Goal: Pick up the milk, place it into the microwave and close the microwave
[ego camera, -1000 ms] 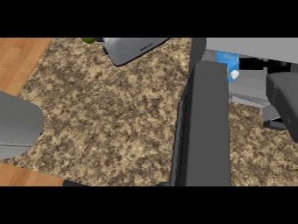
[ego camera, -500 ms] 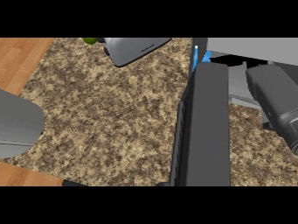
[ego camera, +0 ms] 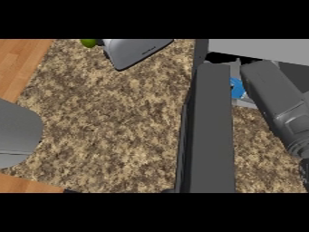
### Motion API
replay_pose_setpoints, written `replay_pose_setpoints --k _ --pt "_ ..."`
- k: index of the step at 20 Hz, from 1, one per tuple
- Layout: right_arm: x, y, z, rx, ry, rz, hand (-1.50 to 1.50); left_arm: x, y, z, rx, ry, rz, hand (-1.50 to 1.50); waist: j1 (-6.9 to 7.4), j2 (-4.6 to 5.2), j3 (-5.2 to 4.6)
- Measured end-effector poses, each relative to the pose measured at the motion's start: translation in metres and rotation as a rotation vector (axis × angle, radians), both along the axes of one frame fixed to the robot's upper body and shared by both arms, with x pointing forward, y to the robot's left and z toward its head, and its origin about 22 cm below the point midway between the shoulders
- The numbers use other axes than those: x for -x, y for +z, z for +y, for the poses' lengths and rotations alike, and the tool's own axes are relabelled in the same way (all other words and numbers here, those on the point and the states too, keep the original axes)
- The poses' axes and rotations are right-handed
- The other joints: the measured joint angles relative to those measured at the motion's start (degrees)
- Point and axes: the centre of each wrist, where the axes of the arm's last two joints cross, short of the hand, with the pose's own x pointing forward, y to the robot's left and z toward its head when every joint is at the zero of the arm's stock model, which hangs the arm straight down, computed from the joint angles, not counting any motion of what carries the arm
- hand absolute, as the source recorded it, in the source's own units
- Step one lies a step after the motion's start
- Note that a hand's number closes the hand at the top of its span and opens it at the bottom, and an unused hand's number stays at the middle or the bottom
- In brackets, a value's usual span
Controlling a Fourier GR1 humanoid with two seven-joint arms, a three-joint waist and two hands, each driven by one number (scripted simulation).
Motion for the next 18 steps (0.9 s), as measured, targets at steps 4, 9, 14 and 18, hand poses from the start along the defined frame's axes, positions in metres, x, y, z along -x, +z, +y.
replay_pose_setpoints --k 4,9,14,18 --pt "0.001 -0.003 0.005 -0.029 -0.029 -0.023 -1.5 0.0 -0.007 -0.003 0.005 -0.01 0.017 -1.5 -0.92 -0.11 0.02" --pt "0.003 -0.01 0.005 -0.052 -0.04 -0.029 -1.5 0.003 -0.022 -0.008 0.012 -0.014 0.054 -1.5 -2.39 -0.74 -0.04" --pt "0.008 -0.018 -0.013 -0.062 -0.018 -0.024 -1.5 0.004 -0.032 -0.017 0.011 -0.03 0.06 -1.5 -3.94 -1.61 -0.11" --pt "0.015 -0.032 -0.029 -0.096 0.018 -0.007 -1.5 0.006 -0.043 -0.029 0.026 -0.086 0.058 -1.5 -5.09 -2.4 -0.17"
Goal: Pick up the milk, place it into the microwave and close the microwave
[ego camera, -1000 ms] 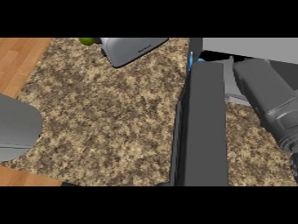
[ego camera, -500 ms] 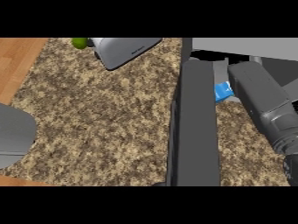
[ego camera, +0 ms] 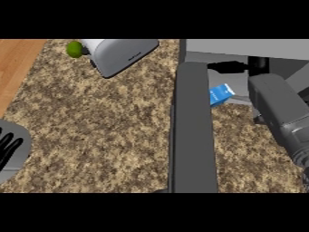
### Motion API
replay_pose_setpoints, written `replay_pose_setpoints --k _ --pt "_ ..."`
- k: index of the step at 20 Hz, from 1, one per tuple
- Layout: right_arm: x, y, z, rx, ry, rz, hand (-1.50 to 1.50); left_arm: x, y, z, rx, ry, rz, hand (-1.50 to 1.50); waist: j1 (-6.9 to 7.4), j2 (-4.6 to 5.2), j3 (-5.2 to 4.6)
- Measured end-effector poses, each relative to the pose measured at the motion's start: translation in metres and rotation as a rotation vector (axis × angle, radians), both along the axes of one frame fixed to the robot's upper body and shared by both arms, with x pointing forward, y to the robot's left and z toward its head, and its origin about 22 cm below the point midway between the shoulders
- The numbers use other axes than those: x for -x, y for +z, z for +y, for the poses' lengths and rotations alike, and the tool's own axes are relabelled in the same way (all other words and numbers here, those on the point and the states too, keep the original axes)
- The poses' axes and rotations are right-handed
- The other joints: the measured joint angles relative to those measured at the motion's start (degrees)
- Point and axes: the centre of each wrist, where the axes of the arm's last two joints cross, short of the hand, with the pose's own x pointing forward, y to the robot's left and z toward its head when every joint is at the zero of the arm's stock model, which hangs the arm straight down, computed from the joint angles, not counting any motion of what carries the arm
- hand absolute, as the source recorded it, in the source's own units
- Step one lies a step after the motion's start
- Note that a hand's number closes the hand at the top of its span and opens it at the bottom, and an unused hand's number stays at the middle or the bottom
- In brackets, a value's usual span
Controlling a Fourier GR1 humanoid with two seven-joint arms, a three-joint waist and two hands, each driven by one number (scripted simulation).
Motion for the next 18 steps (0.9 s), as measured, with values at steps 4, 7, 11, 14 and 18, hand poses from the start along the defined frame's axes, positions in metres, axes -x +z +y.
replay_pose_setpoints --k 4,7,11,14,18 --pt "0.006 -0.013 -0.005 -0.101 0.089 0.016 -1.5 0.0 -0.009 -0.009 0.002 -0.073 0.014 -1.5 -1.12 -0.58 -0.02" --pt "0.014 -0.028 -0.008 -0.188 0.168 0.03 -1.5 -0.005 -0.021 -0.016 -0.004 -0.135 0.038 -1.5 -2.04 -0.86 -0.05" --pt "0.026 -0.052 0.0 -0.313 0.251 0.049 -1.5 -0.009 -0.03 -0.028 -0.027 -0.203 0.077 -1.5 -3.2 -1.45 -0.08" --pt "0.041 -0.078 0.01 -0.401 0.302 0.063 -1.5 -0.016 -0.036 -0.035 -0.053 -0.233 0.082 -1.5 -4.24 -1.96 -0.15" --pt "0.065 -0.112 0.019 -0.474 0.352 0.091 -1.5 -0.024 -0.042 -0.049 -0.085 -0.256 0.088 -1.5 -5.41 -2.54 -0.22"
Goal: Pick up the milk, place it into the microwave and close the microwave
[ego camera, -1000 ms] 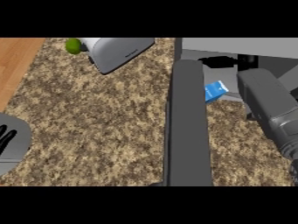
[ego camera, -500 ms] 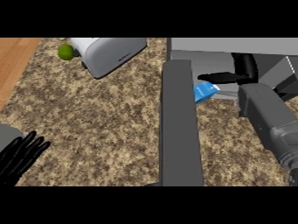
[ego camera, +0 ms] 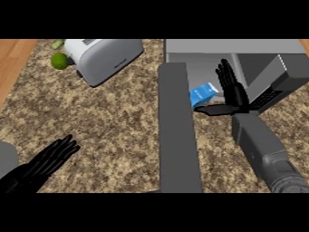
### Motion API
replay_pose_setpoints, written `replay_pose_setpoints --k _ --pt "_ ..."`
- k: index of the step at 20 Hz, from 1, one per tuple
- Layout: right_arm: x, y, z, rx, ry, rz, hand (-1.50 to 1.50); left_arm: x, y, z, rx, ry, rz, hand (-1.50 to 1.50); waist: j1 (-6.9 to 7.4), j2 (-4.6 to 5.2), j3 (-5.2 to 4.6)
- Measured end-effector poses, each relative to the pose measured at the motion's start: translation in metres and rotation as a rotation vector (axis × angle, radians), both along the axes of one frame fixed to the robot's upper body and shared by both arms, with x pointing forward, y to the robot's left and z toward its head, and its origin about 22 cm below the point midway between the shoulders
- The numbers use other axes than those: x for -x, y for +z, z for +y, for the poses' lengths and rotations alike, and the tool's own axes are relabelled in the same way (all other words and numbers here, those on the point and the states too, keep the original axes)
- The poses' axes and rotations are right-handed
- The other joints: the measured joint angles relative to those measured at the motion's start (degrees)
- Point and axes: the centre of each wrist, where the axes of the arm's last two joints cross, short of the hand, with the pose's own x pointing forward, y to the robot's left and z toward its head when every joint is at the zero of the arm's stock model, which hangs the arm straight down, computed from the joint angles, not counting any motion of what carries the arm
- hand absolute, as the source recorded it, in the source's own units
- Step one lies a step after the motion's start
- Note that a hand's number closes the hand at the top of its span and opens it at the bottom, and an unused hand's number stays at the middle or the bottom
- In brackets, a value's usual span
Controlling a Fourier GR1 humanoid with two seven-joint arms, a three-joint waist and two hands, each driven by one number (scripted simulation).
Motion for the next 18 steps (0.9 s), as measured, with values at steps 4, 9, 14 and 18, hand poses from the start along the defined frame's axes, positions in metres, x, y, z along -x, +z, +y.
replay_pose_setpoints --k 4,9,14,18 --pt "0.028 -0.032 0.004 -0.027 0.026 0.03 -1.5 -0.008 -0.008 -0.009 -0.032 -0.01 0.001 1.5 -0.86 -0.36 -0.04" --pt "0.068 -0.068 0.003 0.003 0.015 0.088 -1.5 -0.024 -0.017 -0.028 -0.049 -0.026 -0.002 1.5 -2.35 -0.81 -0.15" --pt "0.113 -0.094 -0.032 0.036 -0.03 0.118 -1.5 -0.039 -0.026 -0.05 -0.099 -0.033 -0.002 1.5 -3.38 -0.95 -0.22" --pt "0.144 -0.103 -0.057 0.049 -0.081 0.118 -1.5 -0.05 -0.031 -0.065 -0.155 -0.06 -0.008 1.5 -3.81 -0.99 -0.28"
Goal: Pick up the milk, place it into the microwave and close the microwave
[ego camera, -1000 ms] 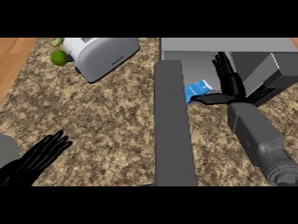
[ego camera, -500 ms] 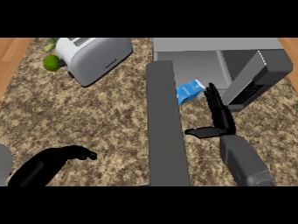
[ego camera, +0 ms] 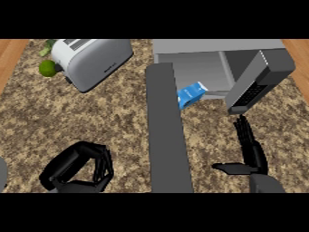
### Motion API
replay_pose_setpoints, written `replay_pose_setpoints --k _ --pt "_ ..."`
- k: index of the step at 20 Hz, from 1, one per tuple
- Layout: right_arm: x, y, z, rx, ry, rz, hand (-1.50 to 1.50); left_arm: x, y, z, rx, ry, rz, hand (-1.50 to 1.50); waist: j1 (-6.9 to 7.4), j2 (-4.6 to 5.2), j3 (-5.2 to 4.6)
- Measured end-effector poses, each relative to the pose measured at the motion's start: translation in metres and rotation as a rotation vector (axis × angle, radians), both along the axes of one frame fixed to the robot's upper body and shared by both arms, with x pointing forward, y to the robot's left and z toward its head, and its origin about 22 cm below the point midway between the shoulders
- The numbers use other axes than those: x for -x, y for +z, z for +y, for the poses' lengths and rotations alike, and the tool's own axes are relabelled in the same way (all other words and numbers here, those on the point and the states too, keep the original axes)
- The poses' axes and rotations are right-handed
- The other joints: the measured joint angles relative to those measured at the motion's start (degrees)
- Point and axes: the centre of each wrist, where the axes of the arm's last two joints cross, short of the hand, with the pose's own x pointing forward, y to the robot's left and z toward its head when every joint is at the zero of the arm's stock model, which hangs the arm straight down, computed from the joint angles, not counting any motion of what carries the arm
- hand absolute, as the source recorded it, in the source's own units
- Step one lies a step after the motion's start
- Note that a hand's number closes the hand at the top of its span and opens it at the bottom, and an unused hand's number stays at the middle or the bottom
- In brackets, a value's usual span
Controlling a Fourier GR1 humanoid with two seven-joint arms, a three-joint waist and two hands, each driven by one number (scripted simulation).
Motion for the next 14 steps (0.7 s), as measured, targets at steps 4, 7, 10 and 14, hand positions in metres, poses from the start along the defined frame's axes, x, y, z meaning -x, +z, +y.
replay_pose_setpoints --k 4,7,10,14 --pt "0.035 -0.004 -0.026 0.015 -0.047 0.002 -1.5 -0.014 -0.004 -0.018 -0.049 -0.041 -0.027 1.5 -0.34 0.12 -0.04" --pt "0.063 -0.002 -0.043 0.024 -0.08 -0.01 -1.5 -0.021 -0.009 -0.033 -0.067 -0.072 -0.041 1.5 -0.18 0.26 -0.03" --pt "0.085 0.007 -0.059 0.026 -0.087 -0.024 -1.5 -0.023 -0.018 -0.055 -0.08 -0.092 -0.067 1.5 0.03 0.42 -0.04" --pt "0.111 0.025 -0.075 0.02 -0.085 -0.055 -1.5 -0.023 -0.028 -0.083 -0.079 -0.117 -0.09 1.5 0.14 0.57 -0.01"
